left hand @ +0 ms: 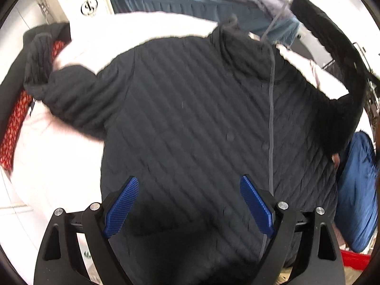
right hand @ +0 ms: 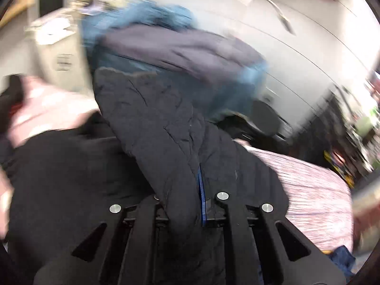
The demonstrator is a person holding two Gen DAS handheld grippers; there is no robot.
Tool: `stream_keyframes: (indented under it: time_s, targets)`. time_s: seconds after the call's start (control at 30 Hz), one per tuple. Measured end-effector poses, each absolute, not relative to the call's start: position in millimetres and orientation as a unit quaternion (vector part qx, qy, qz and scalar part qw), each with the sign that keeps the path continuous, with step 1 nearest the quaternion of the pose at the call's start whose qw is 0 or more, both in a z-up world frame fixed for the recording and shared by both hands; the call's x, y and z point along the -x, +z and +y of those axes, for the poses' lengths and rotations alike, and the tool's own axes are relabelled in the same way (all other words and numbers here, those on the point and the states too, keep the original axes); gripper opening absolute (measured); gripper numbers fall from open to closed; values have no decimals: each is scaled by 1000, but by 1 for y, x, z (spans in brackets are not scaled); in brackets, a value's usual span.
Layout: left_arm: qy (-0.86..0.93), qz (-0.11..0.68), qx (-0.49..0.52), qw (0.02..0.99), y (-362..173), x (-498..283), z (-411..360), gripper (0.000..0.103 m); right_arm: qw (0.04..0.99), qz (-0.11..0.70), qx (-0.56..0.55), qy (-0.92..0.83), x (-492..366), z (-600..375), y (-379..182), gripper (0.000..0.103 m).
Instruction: Fold large clothes
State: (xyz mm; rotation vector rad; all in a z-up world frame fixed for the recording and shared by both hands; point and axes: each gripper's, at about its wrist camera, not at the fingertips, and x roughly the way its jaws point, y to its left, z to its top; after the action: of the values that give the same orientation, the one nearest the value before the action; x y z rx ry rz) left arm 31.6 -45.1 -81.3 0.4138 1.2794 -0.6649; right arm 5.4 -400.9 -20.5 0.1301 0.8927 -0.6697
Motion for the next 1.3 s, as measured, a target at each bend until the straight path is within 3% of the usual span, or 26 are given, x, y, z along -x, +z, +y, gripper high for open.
stream_keyframes:
  time_s: [0.13,0.2,0.37,0.47,0.5,0.53,0.63,0.83,1.03,1.2,1.3]
  targets:
    - [-307,563,-172,748,-71,-43,-46,88,865,440,-39,-236,-18,-318,-42,12]
    - [-304,564,-175,747,-75,-48,-46,88,851,473,-18,-227,-33,-289,-79,13]
    - [-292,585,-179,735,-92,-57,-31,88,747,620,76,-226,-61,-247,-192,31]
    - [-281,596,-177,732,-104,-60,-18,88,742,619,99,-237,-49,-236,-194,69]
    - [-277,601,-176,729,-108,-62,-15,88,750,615,83,-227,-42,-237,-187,95]
    - [-273,607,-175,725,-114,-64,-12,88,760,612,59,-211,-33,-239,-178,97]
    - [-272,611,-182,721,-125,-68,-14,88,769,591,41,-238,-13,-246,-151,97]
    - [-325,570,-223,721,-124,-61,-77,88,798,516,-102,-294,18,-302,-93,97]
    - [-402,535,-268,693,-137,-40,-168,88,745,547,-216,-316,15,-349,-130,97]
    - [-385,568,-309,659,-192,-35,-207,88,685,602,-249,-324,23,-375,-188,97]
    - [-374,575,-320,653,-215,-35,-207,97,691,604,-227,-326,22,-370,-197,98]
